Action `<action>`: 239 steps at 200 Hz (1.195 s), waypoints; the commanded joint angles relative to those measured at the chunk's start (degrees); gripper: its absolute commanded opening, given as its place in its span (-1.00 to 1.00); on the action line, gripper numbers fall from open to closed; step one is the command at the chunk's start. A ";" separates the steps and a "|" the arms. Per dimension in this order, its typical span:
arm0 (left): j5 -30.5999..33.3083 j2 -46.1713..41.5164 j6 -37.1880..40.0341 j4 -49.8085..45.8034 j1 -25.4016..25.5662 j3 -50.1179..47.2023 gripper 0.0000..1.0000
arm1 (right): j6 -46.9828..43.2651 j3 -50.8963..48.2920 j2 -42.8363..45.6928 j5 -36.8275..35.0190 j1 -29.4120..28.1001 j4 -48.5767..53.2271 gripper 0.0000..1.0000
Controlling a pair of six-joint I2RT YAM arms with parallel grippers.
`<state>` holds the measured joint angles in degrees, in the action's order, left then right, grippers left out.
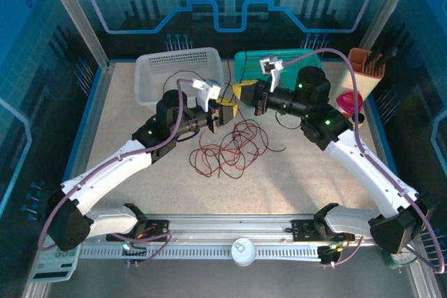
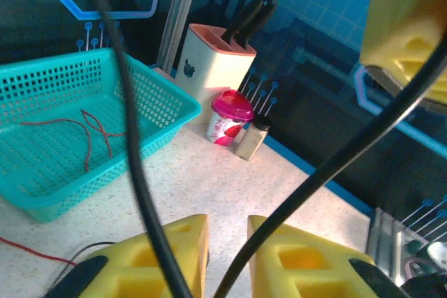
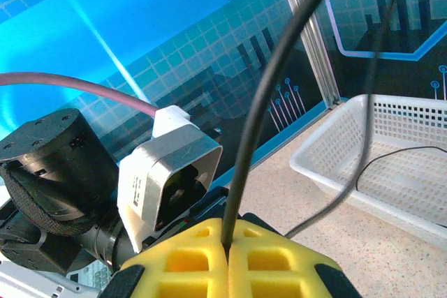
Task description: Untangle the cables
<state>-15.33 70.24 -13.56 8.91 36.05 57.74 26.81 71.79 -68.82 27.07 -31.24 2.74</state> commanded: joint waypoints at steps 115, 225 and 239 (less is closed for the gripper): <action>11.01 -0.61 -1.47 0.94 -3.41 1.73 -1.00 | -1.03 -0.79 4.14 -3.87 -0.62 1.95 0.34; 16.79 11.45 6.02 -12.49 -20.70 13.95 -1.00 | -3.58 -2.62 6.44 -18.30 -0.74 12.24 0.99; 18.32 15.50 6.98 -14.98 -22.25 17.54 -1.00 | -3.47 -2.77 5.95 -18.98 -0.81 13.13 0.99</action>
<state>-1.10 80.86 -10.20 -0.12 16.43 69.82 23.92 69.32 -62.65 11.88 -31.55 12.84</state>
